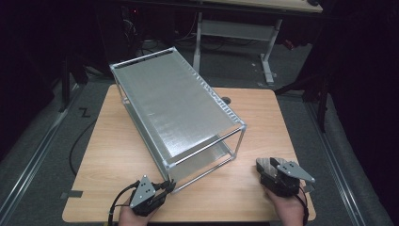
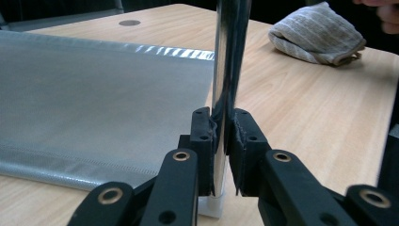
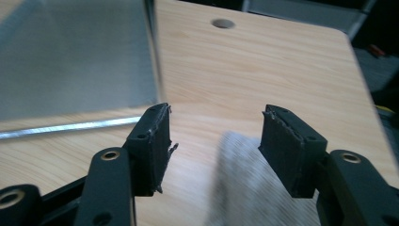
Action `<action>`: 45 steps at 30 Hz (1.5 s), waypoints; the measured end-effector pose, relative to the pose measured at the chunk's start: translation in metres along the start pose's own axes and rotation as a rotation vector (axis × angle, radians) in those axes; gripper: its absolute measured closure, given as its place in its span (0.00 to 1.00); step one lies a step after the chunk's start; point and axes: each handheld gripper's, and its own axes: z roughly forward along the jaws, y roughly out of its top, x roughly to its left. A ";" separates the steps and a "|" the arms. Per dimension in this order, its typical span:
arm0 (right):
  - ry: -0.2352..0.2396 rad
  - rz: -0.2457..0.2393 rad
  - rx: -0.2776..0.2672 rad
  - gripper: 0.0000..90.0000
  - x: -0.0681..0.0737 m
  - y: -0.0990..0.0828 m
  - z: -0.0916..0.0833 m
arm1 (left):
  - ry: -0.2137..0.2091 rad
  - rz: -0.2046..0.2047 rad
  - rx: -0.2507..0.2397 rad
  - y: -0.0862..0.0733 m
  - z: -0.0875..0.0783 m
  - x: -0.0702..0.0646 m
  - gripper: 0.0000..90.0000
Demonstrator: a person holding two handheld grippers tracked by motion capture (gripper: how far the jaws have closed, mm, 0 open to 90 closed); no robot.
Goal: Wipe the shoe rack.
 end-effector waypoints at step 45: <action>0.119 -0.056 -0.067 0.62 0.039 0.028 0.049 | -0.058 0.042 0.050 0.012 0.022 -0.044 0.89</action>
